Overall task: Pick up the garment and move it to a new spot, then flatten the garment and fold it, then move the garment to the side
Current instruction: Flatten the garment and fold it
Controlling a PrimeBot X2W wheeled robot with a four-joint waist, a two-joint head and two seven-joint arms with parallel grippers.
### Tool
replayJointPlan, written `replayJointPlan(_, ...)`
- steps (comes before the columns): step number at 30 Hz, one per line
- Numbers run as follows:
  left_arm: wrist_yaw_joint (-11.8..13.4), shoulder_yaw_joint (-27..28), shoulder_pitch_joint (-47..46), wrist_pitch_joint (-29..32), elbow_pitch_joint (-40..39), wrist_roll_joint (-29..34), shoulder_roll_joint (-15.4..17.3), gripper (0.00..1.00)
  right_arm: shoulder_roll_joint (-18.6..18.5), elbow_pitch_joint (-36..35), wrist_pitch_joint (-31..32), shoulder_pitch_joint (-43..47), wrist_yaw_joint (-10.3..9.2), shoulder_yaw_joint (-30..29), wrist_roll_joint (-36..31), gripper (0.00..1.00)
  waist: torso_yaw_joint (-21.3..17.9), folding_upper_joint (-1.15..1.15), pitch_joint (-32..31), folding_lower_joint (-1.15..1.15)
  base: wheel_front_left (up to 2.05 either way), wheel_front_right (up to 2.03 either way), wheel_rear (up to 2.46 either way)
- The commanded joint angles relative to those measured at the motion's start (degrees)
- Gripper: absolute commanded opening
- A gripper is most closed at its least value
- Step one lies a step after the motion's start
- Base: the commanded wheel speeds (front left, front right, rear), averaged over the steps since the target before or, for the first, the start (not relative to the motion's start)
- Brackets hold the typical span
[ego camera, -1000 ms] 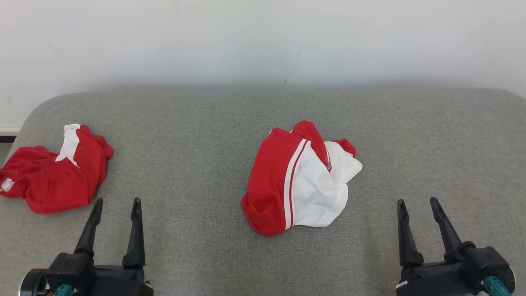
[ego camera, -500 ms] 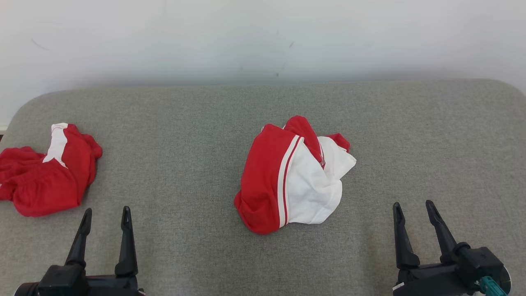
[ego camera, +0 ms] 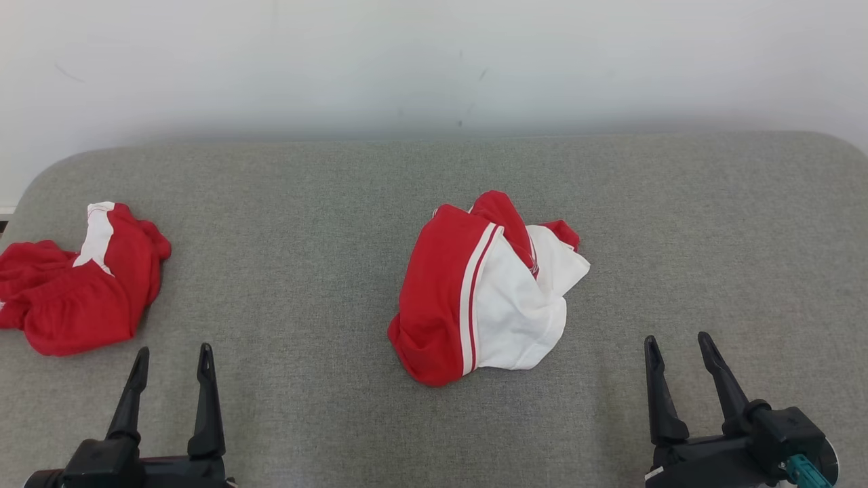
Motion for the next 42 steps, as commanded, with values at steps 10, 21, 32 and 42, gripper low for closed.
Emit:
replayJointPlan(10,-0.9,1.3,0.5,-0.2,0.9,1.2,-1.0,1.0,-0.1,0.2,-0.2,-0.2,-0.12,0.2,0.4,1.0,0.1,0.0,-0.1,0.0,0.0,0.0,0.0)
replayJointPlan(21,-1.6,2.1,1.0,-0.2,1.1,2.1,-1.6,1.0,-0.1,0.5,-0.3,-0.2,-0.12,0.4,0.7,1.0,-0.1,0.0,-0.4,0.0,0.0,0.0,0.0)
replayJointPlan(32,-3.7,-1.6,-5.7,1.3,2.6,3.6,-2.1,1.0,-0.1,1.1,-0.4,-1.1,-0.12,1.4,0.8,1.0,-2.3,0.0,0.0,0.0,0.0,0.0,0.0)
replayJointPlan(42,-7.0,-7.6,-18.8,5.9,8.5,5.0,-4.2,1.0,-0.1,1.6,-0.5,-2.3,-0.12,1.4,1.3,1.0,-7.8,0.0,2.4,0.0,0.0,0.0,0.0)
